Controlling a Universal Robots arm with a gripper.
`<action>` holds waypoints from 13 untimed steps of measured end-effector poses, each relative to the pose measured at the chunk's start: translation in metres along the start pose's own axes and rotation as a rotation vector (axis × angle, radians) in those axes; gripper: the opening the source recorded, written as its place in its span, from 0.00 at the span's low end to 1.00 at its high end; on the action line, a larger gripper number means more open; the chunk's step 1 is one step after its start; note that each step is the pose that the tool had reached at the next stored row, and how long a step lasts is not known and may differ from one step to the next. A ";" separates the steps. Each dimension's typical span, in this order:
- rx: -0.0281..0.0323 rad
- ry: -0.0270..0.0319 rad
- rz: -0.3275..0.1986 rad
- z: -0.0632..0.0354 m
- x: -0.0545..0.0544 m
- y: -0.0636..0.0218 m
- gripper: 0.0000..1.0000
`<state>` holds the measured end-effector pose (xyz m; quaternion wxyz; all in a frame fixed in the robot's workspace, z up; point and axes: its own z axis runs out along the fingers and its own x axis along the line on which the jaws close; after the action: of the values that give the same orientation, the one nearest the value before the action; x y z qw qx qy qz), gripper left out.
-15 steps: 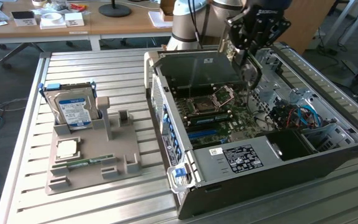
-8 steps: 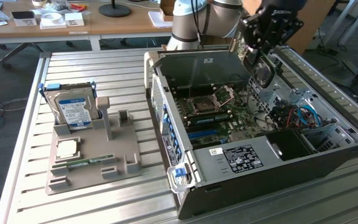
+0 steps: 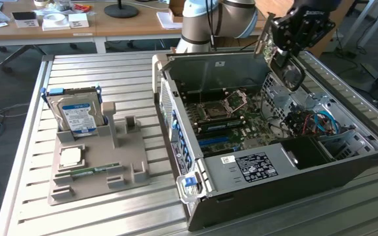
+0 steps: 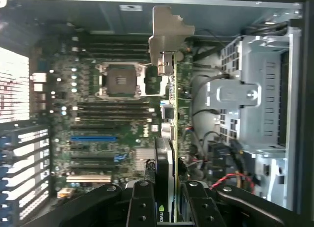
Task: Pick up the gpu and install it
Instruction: 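Pick up the gpu and move the gpu toward the slot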
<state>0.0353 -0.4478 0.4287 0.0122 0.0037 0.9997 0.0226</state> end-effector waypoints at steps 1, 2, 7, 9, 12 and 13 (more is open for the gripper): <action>0.0000 0.0000 0.000 0.0001 -0.004 0.0000 0.27; 0.0000 -0.0001 0.000 0.0002 -0.009 0.0001 0.27; 0.0000 0.0000 0.000 0.0005 -0.018 0.0002 0.27; 0.0001 0.0000 0.000 0.0004 -0.018 0.0002 0.27; 0.0001 0.0000 0.000 0.0009 -0.018 0.0001 0.27; 0.0001 0.0000 0.000 0.0014 -0.018 0.0001 0.27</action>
<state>0.0537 -0.4478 0.4278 0.0122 0.0038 0.9997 0.0225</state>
